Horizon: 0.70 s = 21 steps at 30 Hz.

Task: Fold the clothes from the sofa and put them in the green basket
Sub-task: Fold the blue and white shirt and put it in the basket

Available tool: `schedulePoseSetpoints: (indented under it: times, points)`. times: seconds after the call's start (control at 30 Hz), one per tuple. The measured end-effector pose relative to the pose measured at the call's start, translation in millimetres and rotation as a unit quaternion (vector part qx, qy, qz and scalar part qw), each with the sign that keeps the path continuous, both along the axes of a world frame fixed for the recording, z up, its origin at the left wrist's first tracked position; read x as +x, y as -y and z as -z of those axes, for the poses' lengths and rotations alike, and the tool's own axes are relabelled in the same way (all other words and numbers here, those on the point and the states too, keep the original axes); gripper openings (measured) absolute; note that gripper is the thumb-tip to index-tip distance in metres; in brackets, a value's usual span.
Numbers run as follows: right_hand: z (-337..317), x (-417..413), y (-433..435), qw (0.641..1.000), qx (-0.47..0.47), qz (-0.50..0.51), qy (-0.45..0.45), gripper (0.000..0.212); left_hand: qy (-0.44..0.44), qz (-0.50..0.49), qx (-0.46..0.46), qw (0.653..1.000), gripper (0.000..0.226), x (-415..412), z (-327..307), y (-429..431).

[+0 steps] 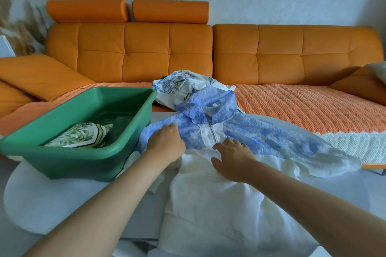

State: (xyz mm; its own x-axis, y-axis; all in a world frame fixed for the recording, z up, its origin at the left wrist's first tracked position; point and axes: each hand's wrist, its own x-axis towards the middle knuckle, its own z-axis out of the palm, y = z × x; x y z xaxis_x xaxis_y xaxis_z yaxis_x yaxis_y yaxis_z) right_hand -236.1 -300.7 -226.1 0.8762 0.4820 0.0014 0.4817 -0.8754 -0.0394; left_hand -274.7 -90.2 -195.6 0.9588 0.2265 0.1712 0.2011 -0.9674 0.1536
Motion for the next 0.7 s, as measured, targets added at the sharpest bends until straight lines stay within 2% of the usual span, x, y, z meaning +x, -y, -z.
schedulePoseSetpoints:
  times: [0.1, 0.2, 0.27, 0.3, 0.37, 0.4, 0.43, 0.47, 0.53, 0.6, 0.63, 0.67, 0.7]
  points:
    - [8.2, -8.2, 6.3, 0.999, -0.010, 0.010, -0.047, 0.062, -0.158, -0.043, -0.078, 0.983, 0.054, -21.5, -6.8, 6.9]
    - [13.6, -12.1, 12.6, 0.996, -0.006, -0.009, -0.084, 0.066, -0.264, 0.009, -0.085, 0.961, 0.049, -40.6, -4.3, 11.2]
    - [14.3, -12.6, 15.0, 0.995, 0.003, -0.017, -0.099, 0.069, -0.243, 0.060, -0.094, 0.964, 0.035, -43.4, 0.9, 13.7]
    - [14.3, -12.1, 16.2, 0.994, 0.016, -0.017, -0.107, 0.070, -0.215, 0.065, -0.158, 0.961, 0.025, -44.2, 2.5, 15.2]
    - [13.2, -10.3, 19.9, 0.991, 0.052, -0.016, -0.124, 0.068, -0.160, 0.040, -0.325, 0.931, 0.010, -46.8, -0.5, 17.5]
    - [12.1, -9.6, 22.5, 0.988, 0.076, -0.014, -0.137, 0.067, -0.146, 0.030, -0.377, 0.914, 0.007, -49.6, -3.5, 18.4]
    - [10.6, -8.5, 25.7, 0.983, 0.102, -0.010, -0.151, 0.065, -0.149, 0.026, -0.388, 0.909, 0.005, -50.7, -5.9, 17.1]
    - [9.6, -7.6, 28.9, 0.979, 0.127, -0.008, -0.159, 0.062, -0.166, 0.032, -0.364, 0.916, 0.004, -52.4, -8.9, 15.8]
    - [8.6, -6.5, 34.2, 0.980, 0.142, -0.006, -0.139, 0.058, -0.269, 0.056, -0.275, 0.921, 0.013, -59.1, -18.7, 14.9]
    - [9.5, -5.2, 36.9, 0.993, 0.096, -0.005, -0.065, 0.054, -0.393, 0.052, -0.246, 0.885, 0.012, -64.8, -28.4, 11.4]
    - [10.4, -5.1, 37.3, 0.997, 0.068, 0.002, -0.031, 0.054, -0.434, 0.041, -0.232, 0.870, 0.028, -65.4, -31.8, 9.3]
    - [11.4, -5.1, 37.6, 0.999, 0.045, 0.012, -0.014, 0.055, -0.448, 0.020, -0.204, 0.870, 0.045, -66.1, -35.4, 9.1]
    - [12.5, -4.9, 37.5, 0.999, 0.031, 0.022, -0.014, 0.059, -0.427, 0.004, -0.143, 0.893, 0.054, -63.3, -37.2, 8.6]
